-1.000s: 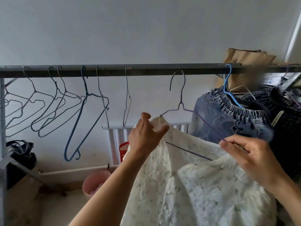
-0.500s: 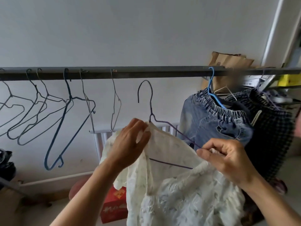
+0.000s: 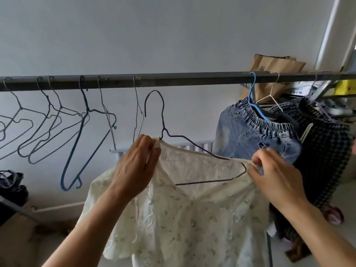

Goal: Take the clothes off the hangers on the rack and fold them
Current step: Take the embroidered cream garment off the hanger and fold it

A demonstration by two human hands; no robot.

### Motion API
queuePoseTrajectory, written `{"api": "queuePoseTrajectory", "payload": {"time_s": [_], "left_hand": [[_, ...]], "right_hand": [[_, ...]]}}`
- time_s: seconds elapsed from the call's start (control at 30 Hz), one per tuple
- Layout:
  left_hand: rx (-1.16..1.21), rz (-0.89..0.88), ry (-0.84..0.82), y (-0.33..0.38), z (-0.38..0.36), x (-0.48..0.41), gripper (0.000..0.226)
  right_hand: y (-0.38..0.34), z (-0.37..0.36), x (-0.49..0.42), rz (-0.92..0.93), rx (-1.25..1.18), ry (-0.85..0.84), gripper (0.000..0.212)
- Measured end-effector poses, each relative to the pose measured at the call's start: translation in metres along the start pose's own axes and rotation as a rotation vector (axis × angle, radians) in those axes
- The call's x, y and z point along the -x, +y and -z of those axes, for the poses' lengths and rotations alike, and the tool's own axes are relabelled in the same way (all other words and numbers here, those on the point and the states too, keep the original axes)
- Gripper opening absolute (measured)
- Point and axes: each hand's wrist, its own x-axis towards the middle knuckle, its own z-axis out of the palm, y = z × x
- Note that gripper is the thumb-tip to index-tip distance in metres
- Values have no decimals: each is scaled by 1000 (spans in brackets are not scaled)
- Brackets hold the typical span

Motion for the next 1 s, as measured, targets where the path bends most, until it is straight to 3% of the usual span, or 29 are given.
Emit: {"api": "queuePoseTrajectory", "payload": {"time_s": [0.1,0.17,0.33,0.4,0.47,0.5,0.57,0.63,0.7,1.0], "left_hand": [[24,47,7,-2,6,0,21],[130,52,-1,-3,9,2,23],[359,131,14,-1,12,11,23],[375,186,18,0,10,15,23],[367,235,31,2,9,21,25],[352,254,43,3,8,25,28],[315,279,70,5,6,32,29],[306,303,97,8,4,36,28],[303,345,115,8,2,39,32],[376,783,247,-19,5,50,12]], "right_hand": [[-1,-7,-5,-40,-192,-24,14],[3,-13,-13,-195,-409,-102,23],[1,-28,-18,-466,-610,-422,29],[-5,-26,-17,-497,-758,-379,26],[-14,-17,-17,-582,-1133,-336,24],[-17,-15,-16,-602,-1268,-381,40],[-25,-11,-9,-470,-1260,-483,68],[-34,-10,-3,-347,-1155,-448,54],[-40,-10,-3,-358,-1213,-393,35],[5,18,-5,-573,-1442,-124,26]]}}
